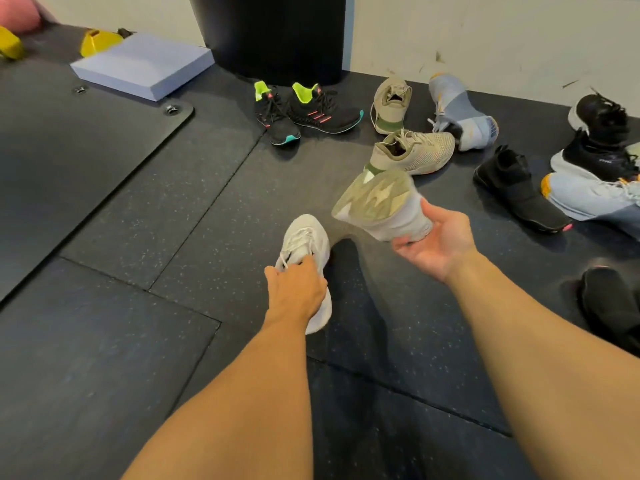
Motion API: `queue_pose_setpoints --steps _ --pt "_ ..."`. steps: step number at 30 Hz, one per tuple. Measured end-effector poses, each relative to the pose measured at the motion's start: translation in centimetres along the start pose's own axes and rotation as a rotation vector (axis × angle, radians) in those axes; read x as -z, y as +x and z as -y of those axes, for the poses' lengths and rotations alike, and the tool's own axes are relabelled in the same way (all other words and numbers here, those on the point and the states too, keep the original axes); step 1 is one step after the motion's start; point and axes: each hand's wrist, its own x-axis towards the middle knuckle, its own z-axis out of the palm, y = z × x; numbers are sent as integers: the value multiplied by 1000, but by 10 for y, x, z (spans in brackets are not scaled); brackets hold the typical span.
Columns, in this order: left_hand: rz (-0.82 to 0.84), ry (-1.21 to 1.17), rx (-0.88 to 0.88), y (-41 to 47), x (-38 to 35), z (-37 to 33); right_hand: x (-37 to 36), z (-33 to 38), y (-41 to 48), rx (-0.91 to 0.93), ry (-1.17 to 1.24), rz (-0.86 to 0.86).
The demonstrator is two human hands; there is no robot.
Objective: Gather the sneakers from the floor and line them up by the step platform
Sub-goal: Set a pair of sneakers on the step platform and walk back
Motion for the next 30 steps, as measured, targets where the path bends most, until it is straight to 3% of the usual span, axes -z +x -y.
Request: queue_pose_setpoints --steps 2,6,8,12,15,20,24,30 --pt "39 93 -25 -2 -4 1 -13 -3 6 5 -395 -67" --pt "149 22 23 -4 -5 3 -36 -40 20 207 -1689 -48" --pt "244 -38 35 -4 -6 4 -31 -60 22 188 -1967 14" --pt "426 -134 96 2 -9 3 -5 -84 23 -79 -2196 64" --pt "507 4 34 -4 -16 0 5 -95 18 -235 -2258 90" --pt "360 20 -103 -30 13 -29 -11 -81 -30 7 -2107 -13" --pt "429 -89 -116 -55 95 -49 -47 -34 -93 91 -1866 -123" --pt "743 -62 -158 -104 301 -128 -143 93 -233 -59 -1931 -149"
